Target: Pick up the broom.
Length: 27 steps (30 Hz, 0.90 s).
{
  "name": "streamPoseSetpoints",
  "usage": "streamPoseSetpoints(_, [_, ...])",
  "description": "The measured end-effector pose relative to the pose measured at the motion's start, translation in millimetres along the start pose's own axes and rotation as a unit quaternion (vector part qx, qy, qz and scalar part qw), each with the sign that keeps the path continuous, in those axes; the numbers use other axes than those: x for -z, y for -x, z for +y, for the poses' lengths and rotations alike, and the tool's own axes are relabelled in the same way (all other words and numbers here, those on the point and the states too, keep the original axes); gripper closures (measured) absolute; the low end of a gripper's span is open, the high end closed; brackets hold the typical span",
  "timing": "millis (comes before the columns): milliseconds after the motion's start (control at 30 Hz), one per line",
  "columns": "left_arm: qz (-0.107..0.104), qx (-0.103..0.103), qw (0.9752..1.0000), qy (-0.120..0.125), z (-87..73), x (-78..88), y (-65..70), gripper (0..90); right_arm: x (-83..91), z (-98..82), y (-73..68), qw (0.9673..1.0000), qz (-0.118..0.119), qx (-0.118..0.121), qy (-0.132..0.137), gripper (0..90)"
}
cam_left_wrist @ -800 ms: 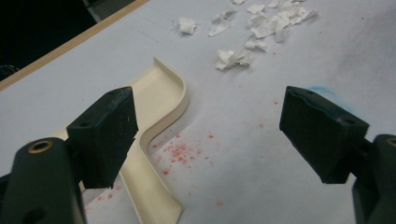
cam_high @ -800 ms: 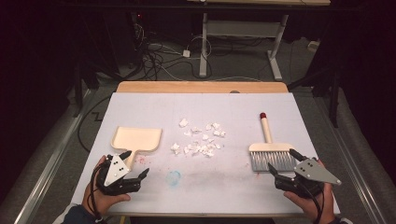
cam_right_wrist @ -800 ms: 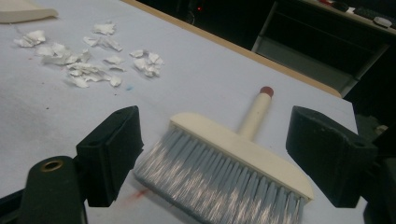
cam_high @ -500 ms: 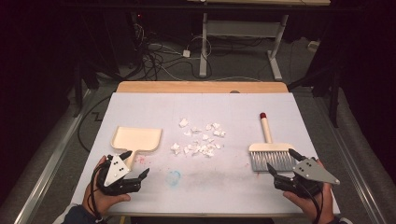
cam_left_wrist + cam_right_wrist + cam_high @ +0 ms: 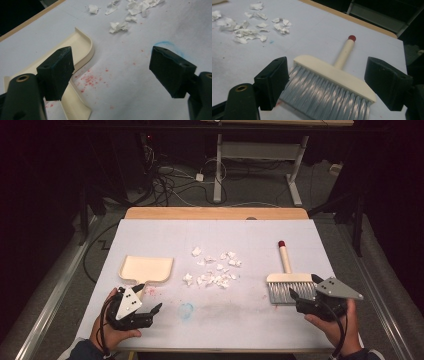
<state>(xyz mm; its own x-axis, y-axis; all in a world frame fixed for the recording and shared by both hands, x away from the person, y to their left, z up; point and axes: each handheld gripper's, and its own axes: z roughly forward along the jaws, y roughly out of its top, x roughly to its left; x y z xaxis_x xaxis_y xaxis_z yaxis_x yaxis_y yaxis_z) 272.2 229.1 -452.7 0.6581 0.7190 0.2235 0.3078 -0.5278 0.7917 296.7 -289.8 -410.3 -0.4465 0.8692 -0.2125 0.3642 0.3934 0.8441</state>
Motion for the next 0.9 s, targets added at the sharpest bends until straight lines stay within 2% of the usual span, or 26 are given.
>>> streamPoseSetpoints(133, [-0.002, 0.0, 1.0, -0.002, 1.2, -1.5, 0.8, 19.1, -8.3, 9.4, 11.3, 0.9993, 0.014, -0.025, -0.023, 20.6])
streamPoseSetpoints(367, [-0.008, -0.007, 0.9999, -0.006, 1.4, -3.7, 5.0, 19.2, -26.7, 29.8, 22.8, 0.9986, 0.004, -0.026, -0.046, 23.1])
streamPoseSetpoints(533, [-0.011, -0.008, 0.9999, -0.007, 2.1, -5.6, 6.2, 19.3, -50.4, 44.3, 34.7, 0.9964, -0.006, -0.048, -0.07, 24.9])
streamPoseSetpoints(700, [-0.014, -0.01, 0.9998, -0.011, 0.3, -5.6, 7.9, 19.5, -80.8, 54.6, 48.1, 0.9902, -0.011, -0.078, -0.115, 26.3])
streamPoseSetpoints(767, [-0.014, -0.009, 0.9998, -0.012, -0.6, -4.0, 8.1, 19.5, -94.1, 56.0, 53.0, 0.9856, -0.011, -0.088, -0.144, 27.1])
streamPoseSetpoints(800, [-0.013, -0.01, 0.9998, -0.011, -1.1, -3.1, 8.1, 19.5, -100.3, 56.1, 54.5, 0.9843, -0.011, -0.093, -0.149, 29.0])
streamPoseSetpoints(833, [-0.012, -0.009, 0.9998, -0.011, -1.5, -2.5, 8.0, 19.5, -106.6, 56.3, 55.0, 0.9825, -0.008, -0.096, -0.159, 29.3])
streamPoseSetpoints(900, [-0.012, -0.008, 0.9998, -0.011, -2.2, -2.5, 7.1, 19.5, -119.7, 56.9, 53.7, 0.9794, -0.019, -0.091, -0.18, 30.7])
